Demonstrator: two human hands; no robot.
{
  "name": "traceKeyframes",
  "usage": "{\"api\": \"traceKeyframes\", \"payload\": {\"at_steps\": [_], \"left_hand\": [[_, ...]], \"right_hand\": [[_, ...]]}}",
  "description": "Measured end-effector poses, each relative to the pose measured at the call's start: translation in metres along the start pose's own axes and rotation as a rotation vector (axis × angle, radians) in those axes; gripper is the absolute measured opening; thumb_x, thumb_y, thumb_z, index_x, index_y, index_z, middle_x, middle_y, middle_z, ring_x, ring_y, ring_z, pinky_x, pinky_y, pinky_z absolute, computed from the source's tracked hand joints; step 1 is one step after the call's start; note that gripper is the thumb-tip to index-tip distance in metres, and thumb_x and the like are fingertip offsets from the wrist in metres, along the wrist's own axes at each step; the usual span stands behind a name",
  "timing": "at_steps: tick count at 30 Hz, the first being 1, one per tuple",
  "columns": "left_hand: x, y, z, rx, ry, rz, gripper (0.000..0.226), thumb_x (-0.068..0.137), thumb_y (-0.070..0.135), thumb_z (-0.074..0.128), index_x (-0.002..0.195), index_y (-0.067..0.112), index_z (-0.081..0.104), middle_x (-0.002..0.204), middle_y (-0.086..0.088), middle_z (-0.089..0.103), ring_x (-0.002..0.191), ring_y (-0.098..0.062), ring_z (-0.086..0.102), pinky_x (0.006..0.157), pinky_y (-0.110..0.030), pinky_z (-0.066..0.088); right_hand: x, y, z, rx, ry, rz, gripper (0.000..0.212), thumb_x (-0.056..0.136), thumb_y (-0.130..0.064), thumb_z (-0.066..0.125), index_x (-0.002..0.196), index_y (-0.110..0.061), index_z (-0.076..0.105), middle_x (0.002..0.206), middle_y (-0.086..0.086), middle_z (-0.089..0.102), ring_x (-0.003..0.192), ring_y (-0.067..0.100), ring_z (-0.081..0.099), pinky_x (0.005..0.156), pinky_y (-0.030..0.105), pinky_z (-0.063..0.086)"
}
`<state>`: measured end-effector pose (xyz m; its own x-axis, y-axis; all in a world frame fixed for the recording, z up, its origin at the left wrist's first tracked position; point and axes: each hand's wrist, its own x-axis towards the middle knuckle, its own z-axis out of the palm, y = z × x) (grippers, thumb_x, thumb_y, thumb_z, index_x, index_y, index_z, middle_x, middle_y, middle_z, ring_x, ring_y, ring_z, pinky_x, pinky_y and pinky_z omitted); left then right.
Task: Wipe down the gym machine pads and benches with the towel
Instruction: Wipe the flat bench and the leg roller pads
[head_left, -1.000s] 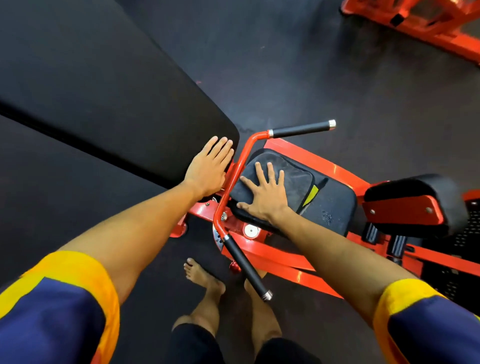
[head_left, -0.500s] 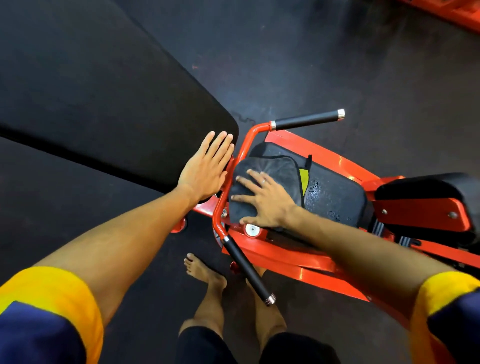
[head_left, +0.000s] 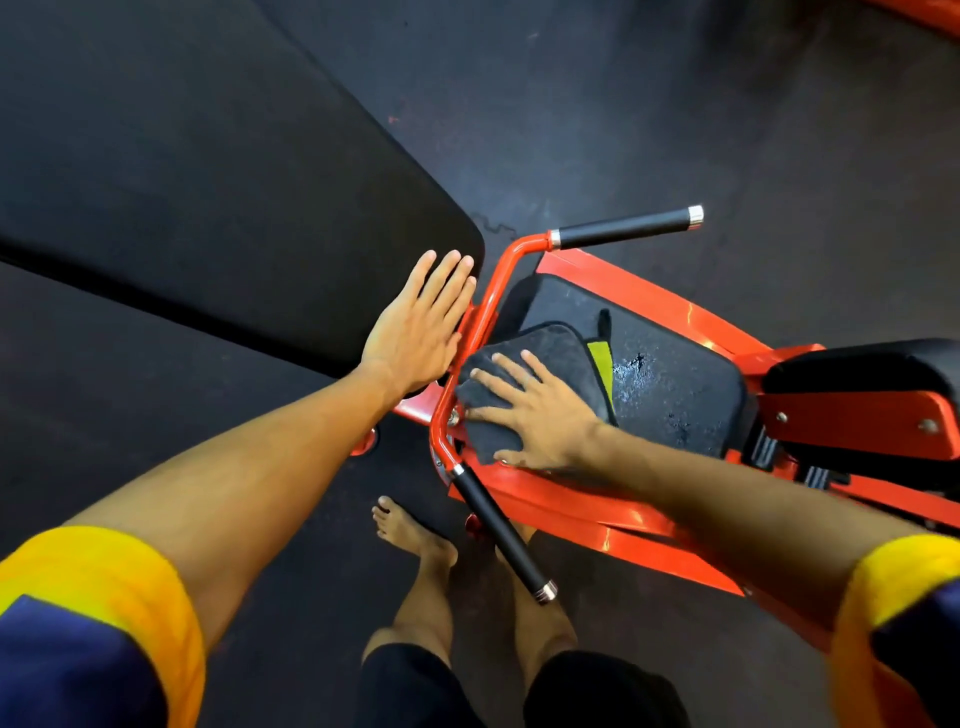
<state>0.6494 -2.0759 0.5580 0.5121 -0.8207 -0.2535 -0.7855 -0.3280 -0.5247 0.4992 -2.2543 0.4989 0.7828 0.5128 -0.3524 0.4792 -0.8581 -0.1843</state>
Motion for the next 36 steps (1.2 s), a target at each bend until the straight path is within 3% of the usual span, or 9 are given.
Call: {"api": "traceKeyframes", "payload": {"at_steps": [4, 8, 12, 17, 22, 25, 28, 32, 36], "left_hand": [[0.000, 0.002, 0.001, -0.011, 0.006, -0.006, 0.070, 0.106, 0.043, 0.008, 0.161, 0.001, 0.001, 0.168, -0.024, -0.002, 0.156, -0.041, -0.003, 0.125, -0.057, 0.005], [0.002, 0.002, 0.001, -0.024, 0.009, -0.008, 0.069, 0.106, 0.042, 0.008, 0.161, 0.001, 0.002, 0.168, -0.024, -0.002, 0.156, -0.040, -0.003, 0.125, -0.056, 0.006], [-0.001, 0.002, 0.002, -0.019, -0.015, -0.003, 0.070, 0.106, 0.044, 0.009, 0.161, 0.001, 0.001, 0.168, -0.025, -0.004, 0.156, -0.041, -0.004, 0.125, -0.057, 0.004], [0.004, -0.003, -0.009, -0.124, -0.016, -0.009, 0.067, 0.104, 0.040, 0.021, 0.160, 0.003, 0.016, 0.168, -0.021, 0.014, 0.156, -0.038, 0.010, 0.125, -0.054, 0.010], [0.036, -0.020, -0.018, -0.181, 0.040, 0.007, 0.057, 0.096, 0.033, 0.033, 0.144, 0.004, 0.045, 0.151, -0.014, 0.043, 0.143, -0.034, 0.035, 0.122, -0.048, 0.022], [0.046, -0.024, -0.011, -0.126, -0.006, -0.013, 0.067, 0.100, 0.042, 0.028, 0.156, 0.004, 0.031, 0.164, -0.017, 0.029, 0.154, -0.034, 0.018, 0.126, -0.055, 0.008], [0.044, -0.016, -0.002, -0.015, -0.024, -0.026, 0.071, 0.105, 0.048, 0.019, 0.162, 0.005, 0.013, 0.170, -0.017, 0.009, 0.157, -0.035, 0.002, 0.125, -0.059, -0.001], [0.047, -0.014, -0.004, -0.032, -0.038, -0.017, 0.072, 0.105, 0.050, 0.016, 0.162, 0.006, 0.010, 0.170, -0.018, 0.006, 0.157, -0.037, -0.001, 0.124, -0.060, 0.002], [0.048, -0.013, -0.002, -0.017, -0.034, -0.015, 0.071, 0.105, 0.049, 0.016, 0.161, 0.006, 0.009, 0.169, -0.019, 0.005, 0.157, -0.038, -0.001, 0.125, -0.060, 0.000]], "right_hand": [[0.008, 0.059, -0.022, 0.055, 0.031, 0.190, 0.077, 0.087, -0.084, 0.039, 0.151, -0.041, 0.049, 0.169, 0.008, 0.026, 0.156, 0.039, 0.021, 0.124, 0.062, 0.017], [0.039, 0.045, -0.030, 0.078, -0.006, 0.427, 0.084, 0.086, -0.087, 0.022, 0.152, -0.040, 0.048, 0.172, 0.007, 0.017, 0.158, 0.042, 0.006, 0.124, 0.064, 0.003], [0.031, -0.012, -0.007, 0.022, -0.047, 0.270, 0.085, 0.089, -0.084, 0.023, 0.150, -0.033, 0.053, 0.170, 0.008, 0.024, 0.158, 0.042, 0.007, 0.124, 0.065, 0.001], [0.017, 0.035, -0.020, -0.044, -0.092, 0.081, 0.080, 0.089, -0.085, 0.025, 0.151, -0.040, 0.048, 0.169, 0.005, 0.028, 0.157, 0.035, 0.020, 0.125, 0.061, 0.011], [0.060, 0.087, -0.061, -0.001, -0.088, 0.526, 0.076, 0.094, -0.079, 0.022, 0.152, -0.035, 0.046, 0.169, 0.002, 0.024, 0.156, 0.037, 0.014, 0.123, 0.061, 0.007], [0.073, 0.053, -0.053, 0.023, -0.104, 0.584, 0.076, 0.095, -0.075, 0.027, 0.153, -0.029, 0.047, 0.170, 0.005, 0.022, 0.156, 0.040, 0.011, 0.123, 0.064, 0.003], [0.051, 0.003, -0.032, 0.007, -0.099, 0.402, 0.076, 0.096, -0.074, 0.028, 0.153, -0.029, 0.048, 0.171, 0.007, 0.022, 0.158, 0.038, 0.007, 0.124, 0.063, -0.003], [0.011, 0.026, -0.014, 0.086, 0.033, 0.298, 0.072, 0.091, -0.078, 0.033, 0.147, -0.039, 0.056, 0.167, 0.004, 0.032, 0.156, 0.035, 0.023, 0.125, 0.062, 0.013], [0.026, 0.087, -0.028, 0.138, 0.060, 0.576, 0.071, 0.090, -0.079, 0.032, 0.148, -0.042, 0.051, 0.169, 0.005, 0.028, 0.150, 0.038, 0.032, 0.121, 0.061, 0.021]]}}
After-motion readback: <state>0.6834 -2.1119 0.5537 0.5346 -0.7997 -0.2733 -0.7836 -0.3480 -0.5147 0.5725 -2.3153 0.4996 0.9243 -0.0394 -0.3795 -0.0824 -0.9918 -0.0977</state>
